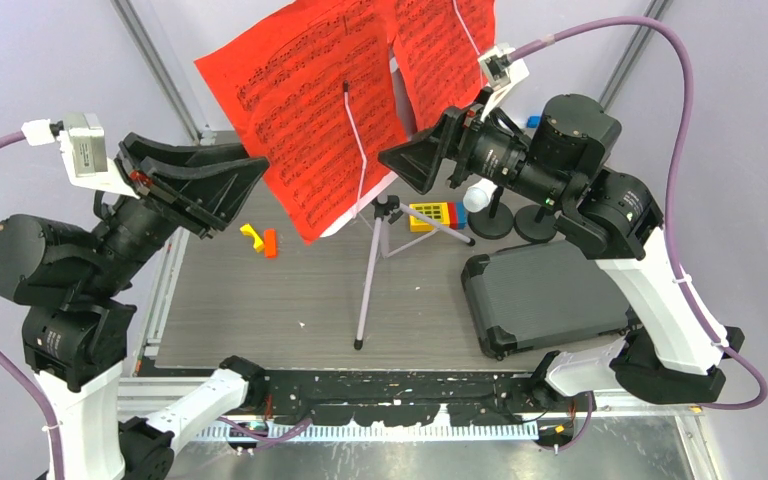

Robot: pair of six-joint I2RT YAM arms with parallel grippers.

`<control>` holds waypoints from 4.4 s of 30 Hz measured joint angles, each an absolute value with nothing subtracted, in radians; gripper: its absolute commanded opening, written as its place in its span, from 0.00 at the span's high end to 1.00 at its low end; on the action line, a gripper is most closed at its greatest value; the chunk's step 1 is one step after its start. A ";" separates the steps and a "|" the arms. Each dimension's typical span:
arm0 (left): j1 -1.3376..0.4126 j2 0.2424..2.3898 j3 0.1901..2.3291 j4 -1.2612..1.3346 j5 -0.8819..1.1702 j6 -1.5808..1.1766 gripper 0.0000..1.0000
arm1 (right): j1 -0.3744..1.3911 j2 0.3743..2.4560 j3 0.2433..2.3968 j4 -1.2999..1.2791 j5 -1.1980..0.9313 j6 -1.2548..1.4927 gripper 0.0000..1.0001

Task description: Pack up the instrument practice props

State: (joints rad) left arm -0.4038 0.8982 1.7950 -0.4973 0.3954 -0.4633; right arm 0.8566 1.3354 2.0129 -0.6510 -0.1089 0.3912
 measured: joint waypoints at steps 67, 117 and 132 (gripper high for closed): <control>-0.404 0.866 1.778 -0.480 0.392 -0.463 1.00 | 0.858 1.427 1.973 -0.432 -0.302 0.422 1.00; -0.404 0.687 1.635 -1.013 -0.431 -0.254 1.00 | 0.865 1.380 1.911 -0.417 -0.222 0.388 0.51; -0.404 0.828 1.576 -1.043 -0.476 -0.255 1.00 | 0.863 1.305 1.859 -0.440 -0.213 0.360 0.16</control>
